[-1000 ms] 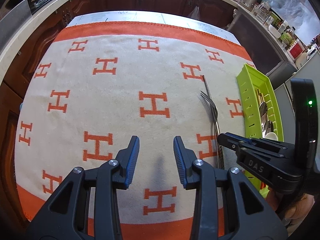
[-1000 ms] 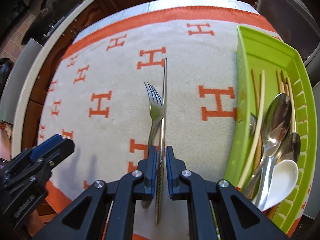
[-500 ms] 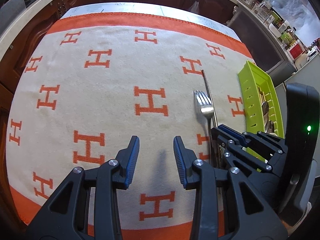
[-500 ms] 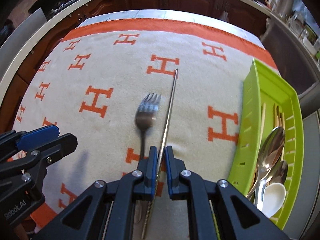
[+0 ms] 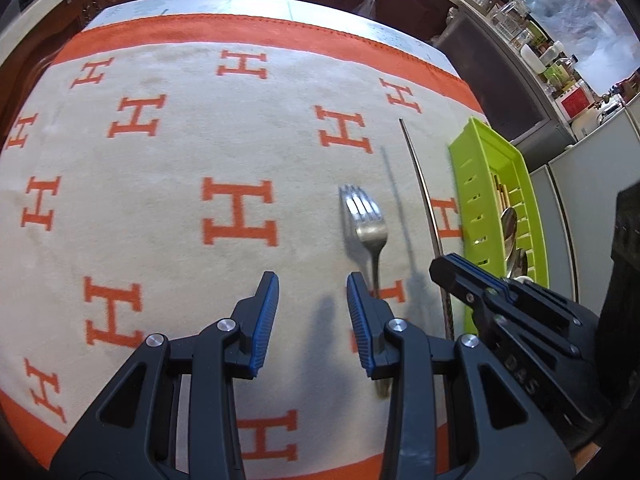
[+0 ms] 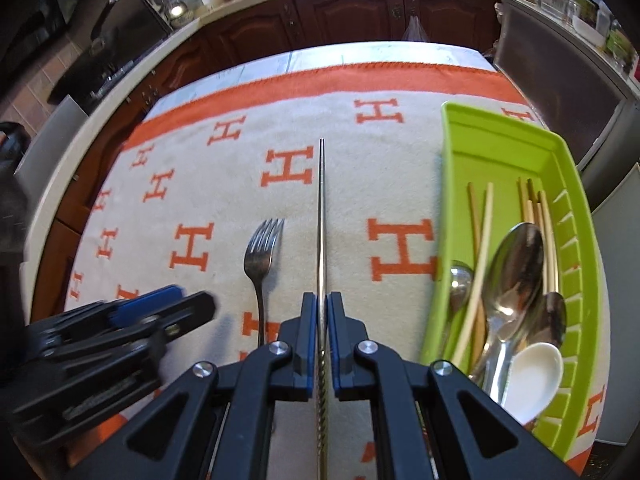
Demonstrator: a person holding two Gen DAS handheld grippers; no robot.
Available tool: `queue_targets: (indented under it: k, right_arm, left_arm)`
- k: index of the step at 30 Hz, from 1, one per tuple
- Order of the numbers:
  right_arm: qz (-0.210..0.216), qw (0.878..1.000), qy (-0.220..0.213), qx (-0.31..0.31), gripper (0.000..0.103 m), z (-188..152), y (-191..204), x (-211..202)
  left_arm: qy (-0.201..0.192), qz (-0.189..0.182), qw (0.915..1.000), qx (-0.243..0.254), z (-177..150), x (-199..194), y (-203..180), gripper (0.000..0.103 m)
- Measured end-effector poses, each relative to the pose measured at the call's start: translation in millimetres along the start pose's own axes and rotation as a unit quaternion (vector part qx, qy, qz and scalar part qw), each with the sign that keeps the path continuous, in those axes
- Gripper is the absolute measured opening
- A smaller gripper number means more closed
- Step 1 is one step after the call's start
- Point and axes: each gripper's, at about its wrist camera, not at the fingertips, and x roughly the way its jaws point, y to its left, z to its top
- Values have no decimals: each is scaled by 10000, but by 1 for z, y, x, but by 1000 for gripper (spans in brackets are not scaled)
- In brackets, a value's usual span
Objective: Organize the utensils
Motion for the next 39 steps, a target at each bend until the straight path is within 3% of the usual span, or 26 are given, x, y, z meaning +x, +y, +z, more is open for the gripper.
queue_targets:
  k: [10, 16, 19, 24, 39]
  right_arm:
    - [260, 9993, -144, 224, 5, -6, -21, -21]
    - [364, 9985, -103, 400, 5, -12, -33, -19]
    - [437, 9980, -139, 440, 5, -14, -36, -21]
    - [456, 9977, -214, 464, 5, -14, -39, -24]
    - [634, 9942, -615, 618, 5, -25, -55, -70]
  left_arm:
    - [-13, -439, 9989, -166, 15, 30, -18, 33]
    - [-223, -282, 9992, 149, 16, 38, -40, 32]
    - [-175, -385, 9989, 185, 16, 42, -43, 11]
    - [-161, -567, 9981, 183, 14, 47, -47, 0]
    - [-504, -905, 9882, 1130, -5, -25, -105, 0]
